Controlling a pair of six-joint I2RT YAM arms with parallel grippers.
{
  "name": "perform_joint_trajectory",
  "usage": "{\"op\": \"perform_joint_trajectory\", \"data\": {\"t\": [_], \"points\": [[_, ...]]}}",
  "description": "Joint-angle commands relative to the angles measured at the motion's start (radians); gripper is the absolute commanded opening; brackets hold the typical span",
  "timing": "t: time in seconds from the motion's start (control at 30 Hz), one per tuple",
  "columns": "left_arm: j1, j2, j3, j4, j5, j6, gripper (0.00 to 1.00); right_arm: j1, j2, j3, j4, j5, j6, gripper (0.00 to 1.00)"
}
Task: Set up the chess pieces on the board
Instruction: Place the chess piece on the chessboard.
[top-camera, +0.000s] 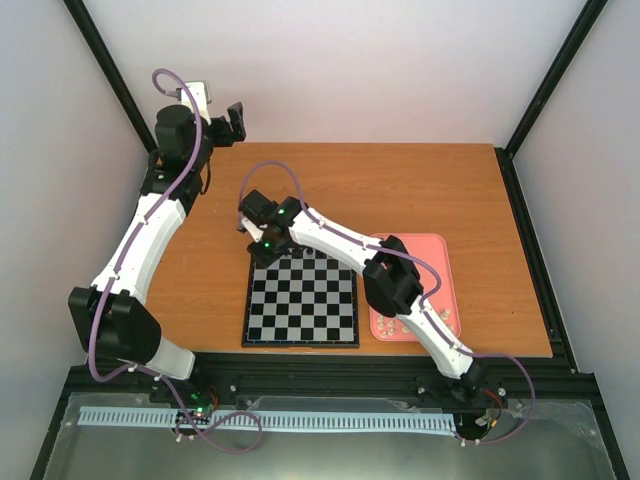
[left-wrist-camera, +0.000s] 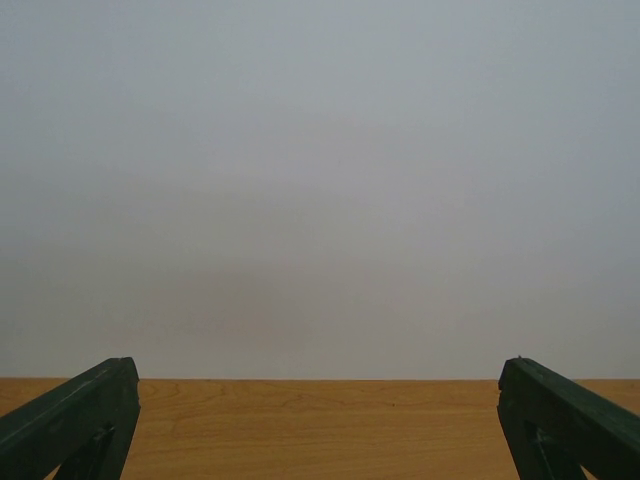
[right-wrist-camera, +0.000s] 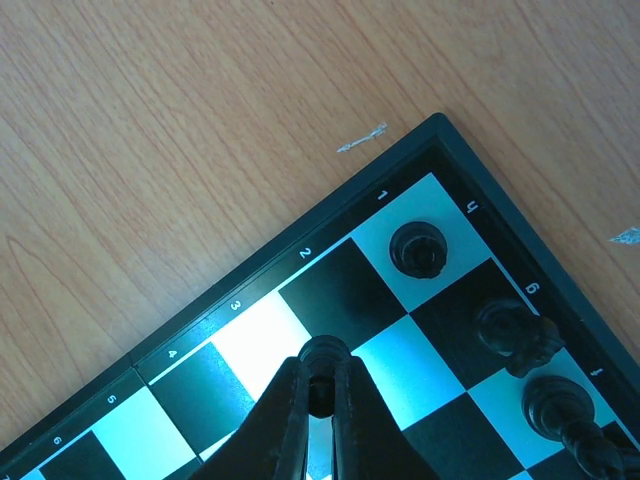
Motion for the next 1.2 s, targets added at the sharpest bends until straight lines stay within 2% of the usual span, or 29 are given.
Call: {"op": "perform_joint_trajectory", "data": {"t": [0.0,1.17], "points": [[-0.002,-0.016,0.000,0.016,0.001,0.020,1.00,0.012,0.031,0.043,-0.014,0.005,-0.012,0.07],[-0.002,-0.004,0.001,0.021,0.000,0.026,1.00,0.012,0.089,0.084,0.012,0.009,-0.033,0.10]]}}
